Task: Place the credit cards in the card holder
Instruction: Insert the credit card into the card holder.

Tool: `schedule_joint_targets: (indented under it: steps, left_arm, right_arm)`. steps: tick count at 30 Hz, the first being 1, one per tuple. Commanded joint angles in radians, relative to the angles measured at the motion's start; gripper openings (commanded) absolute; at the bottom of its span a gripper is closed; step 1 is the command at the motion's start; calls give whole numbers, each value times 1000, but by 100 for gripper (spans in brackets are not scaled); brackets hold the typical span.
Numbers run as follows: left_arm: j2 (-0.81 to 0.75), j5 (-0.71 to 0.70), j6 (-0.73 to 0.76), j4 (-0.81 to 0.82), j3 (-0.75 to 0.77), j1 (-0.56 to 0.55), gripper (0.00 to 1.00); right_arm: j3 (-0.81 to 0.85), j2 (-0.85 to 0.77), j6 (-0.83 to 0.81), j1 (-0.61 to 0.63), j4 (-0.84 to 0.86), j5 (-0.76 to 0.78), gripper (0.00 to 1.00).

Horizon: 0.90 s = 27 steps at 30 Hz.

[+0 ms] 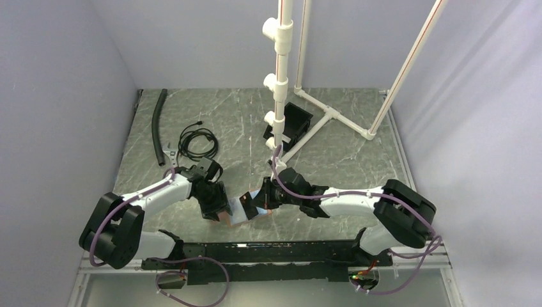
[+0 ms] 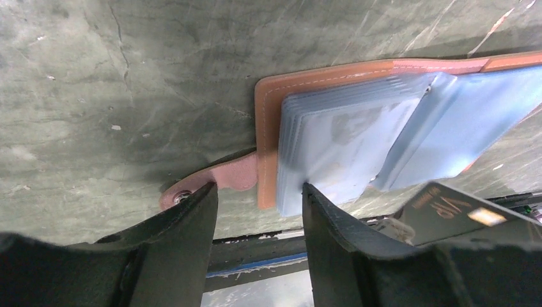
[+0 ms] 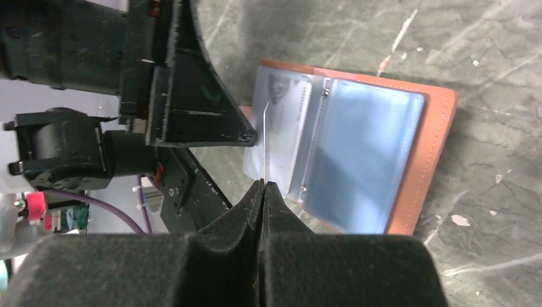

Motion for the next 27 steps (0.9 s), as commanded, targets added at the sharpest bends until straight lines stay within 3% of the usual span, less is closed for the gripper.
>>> schedule_joint_targets:
  steps: [1, 27]
  left_arm:
    - [31, -92, -22, 30, -58, -2, 54]
    - [4, -118, -7, 16, -67, -1, 55]
  right_arm:
    - [37, 28, 31, -2, 49, 22, 0]
    - [50, 80, 41, -19, -47, -16, 0]
